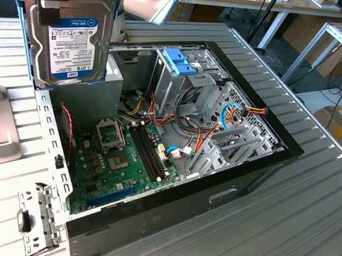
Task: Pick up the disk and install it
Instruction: 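Pick up the disk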
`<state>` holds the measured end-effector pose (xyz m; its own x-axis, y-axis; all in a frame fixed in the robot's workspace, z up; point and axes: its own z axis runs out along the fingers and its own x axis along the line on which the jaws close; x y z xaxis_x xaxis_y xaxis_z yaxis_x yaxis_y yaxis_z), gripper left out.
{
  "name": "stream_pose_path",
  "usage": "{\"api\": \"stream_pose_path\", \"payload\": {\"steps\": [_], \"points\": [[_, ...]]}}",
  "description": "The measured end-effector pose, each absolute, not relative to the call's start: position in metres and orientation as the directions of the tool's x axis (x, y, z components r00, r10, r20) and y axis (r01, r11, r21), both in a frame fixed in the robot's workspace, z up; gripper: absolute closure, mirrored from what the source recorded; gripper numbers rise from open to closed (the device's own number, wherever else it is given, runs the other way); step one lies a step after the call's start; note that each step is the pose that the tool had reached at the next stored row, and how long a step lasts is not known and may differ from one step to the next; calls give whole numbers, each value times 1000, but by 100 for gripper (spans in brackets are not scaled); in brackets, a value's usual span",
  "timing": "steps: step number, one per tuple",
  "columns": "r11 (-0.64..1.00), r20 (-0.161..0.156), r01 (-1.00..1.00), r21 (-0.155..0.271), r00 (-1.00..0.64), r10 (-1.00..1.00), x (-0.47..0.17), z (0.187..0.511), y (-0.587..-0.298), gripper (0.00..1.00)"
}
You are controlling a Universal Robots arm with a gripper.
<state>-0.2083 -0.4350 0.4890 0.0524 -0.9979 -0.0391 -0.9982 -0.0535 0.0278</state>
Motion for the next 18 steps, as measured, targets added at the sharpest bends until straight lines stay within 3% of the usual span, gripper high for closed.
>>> {"api": "stream_pose_path", "payload": {"steps": [18], "points": [[-53, -39, -998, 28, 52, -998, -192, 488, -444, 63]]}}
